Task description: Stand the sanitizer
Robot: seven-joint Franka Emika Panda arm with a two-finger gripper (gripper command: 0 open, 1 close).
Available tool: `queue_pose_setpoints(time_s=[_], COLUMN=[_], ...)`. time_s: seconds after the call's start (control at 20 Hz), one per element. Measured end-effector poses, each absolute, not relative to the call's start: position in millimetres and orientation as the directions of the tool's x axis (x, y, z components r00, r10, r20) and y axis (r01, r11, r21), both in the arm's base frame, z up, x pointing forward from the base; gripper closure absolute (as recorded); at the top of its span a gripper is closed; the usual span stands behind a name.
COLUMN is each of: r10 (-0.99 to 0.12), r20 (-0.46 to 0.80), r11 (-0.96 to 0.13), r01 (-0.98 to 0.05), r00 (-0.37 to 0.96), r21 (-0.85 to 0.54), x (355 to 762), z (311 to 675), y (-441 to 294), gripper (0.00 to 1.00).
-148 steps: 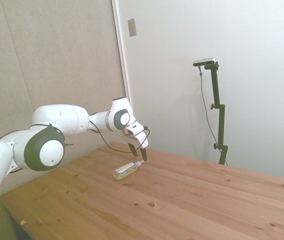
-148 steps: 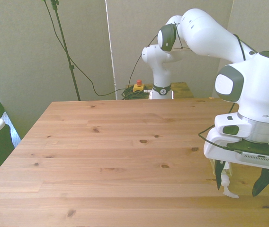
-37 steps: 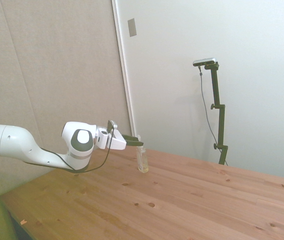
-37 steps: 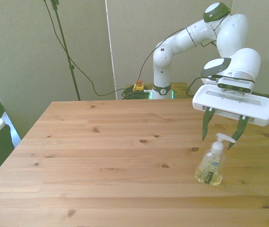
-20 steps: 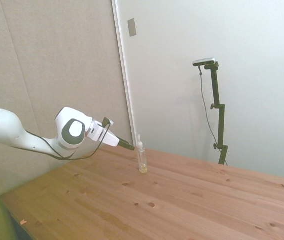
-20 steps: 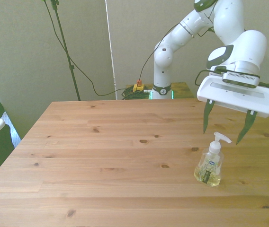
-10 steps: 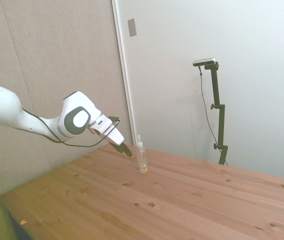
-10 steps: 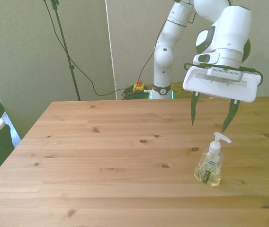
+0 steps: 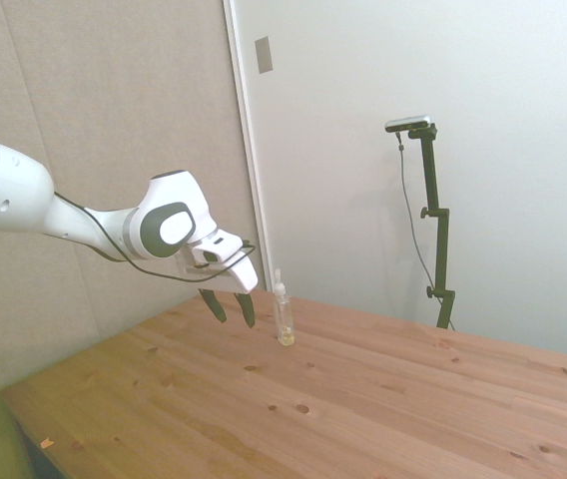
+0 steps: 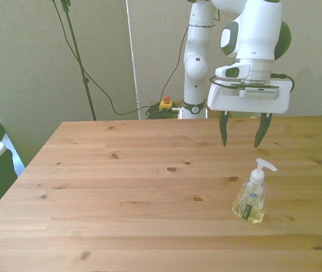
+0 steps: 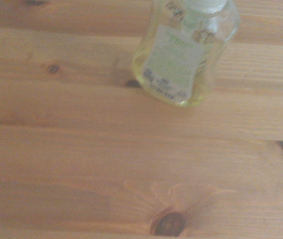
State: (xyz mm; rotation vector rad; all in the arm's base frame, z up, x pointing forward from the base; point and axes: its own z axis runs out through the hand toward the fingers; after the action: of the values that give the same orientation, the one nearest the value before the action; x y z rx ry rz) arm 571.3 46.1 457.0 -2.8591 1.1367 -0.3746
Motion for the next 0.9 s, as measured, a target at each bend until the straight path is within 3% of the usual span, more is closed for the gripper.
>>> queue_pose_setpoints(time_s=[0.45,0.9], r10=[-0.516,-0.541], r20=[0.089,0.086], r11=[-0.852,-0.839], r01=[-0.501,-0.529], r00=[0.852,0.837], r21=[-0.151,-0.127], x=[561,569], z=[442,432], y=[88,89], gripper=[0.00,0.00])
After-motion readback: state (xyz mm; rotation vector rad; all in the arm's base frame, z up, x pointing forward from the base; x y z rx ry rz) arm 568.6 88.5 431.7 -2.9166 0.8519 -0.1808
